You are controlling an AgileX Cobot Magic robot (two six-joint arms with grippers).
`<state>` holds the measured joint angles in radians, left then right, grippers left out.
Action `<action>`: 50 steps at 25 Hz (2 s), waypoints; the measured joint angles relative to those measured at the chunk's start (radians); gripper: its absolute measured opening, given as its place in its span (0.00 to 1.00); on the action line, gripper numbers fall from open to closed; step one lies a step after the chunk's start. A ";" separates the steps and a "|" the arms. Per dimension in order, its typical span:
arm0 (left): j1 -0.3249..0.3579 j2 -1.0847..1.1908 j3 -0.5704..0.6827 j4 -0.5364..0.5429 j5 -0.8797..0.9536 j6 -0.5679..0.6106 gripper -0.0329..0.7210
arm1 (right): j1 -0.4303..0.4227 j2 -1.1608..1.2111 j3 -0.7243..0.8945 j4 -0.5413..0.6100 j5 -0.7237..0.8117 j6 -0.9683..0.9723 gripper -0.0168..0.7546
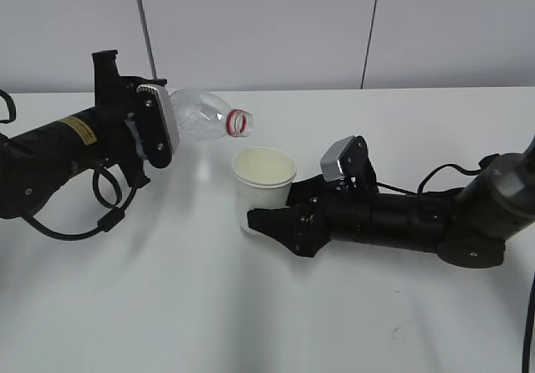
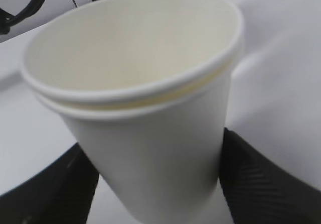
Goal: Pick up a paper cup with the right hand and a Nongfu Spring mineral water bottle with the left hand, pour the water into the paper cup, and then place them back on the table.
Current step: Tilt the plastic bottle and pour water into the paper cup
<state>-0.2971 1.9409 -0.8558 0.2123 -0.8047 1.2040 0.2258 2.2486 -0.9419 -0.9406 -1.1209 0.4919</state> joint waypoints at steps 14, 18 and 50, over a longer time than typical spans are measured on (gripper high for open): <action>0.000 0.000 0.000 -0.001 -0.052 0.056 0.58 | 0.000 0.000 0.000 -0.002 0.000 0.002 0.72; 0.000 0.000 0.000 -0.001 -0.056 0.076 0.58 | 0.000 0.000 0.000 -0.002 0.000 0.002 0.72; 0.000 0.000 0.000 -0.003 -0.057 0.154 0.58 | 0.000 0.000 0.000 -0.004 0.002 0.002 0.70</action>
<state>-0.2971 1.9409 -0.8558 0.2091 -0.8618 1.3585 0.2258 2.2486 -0.9419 -0.9444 -1.1187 0.4941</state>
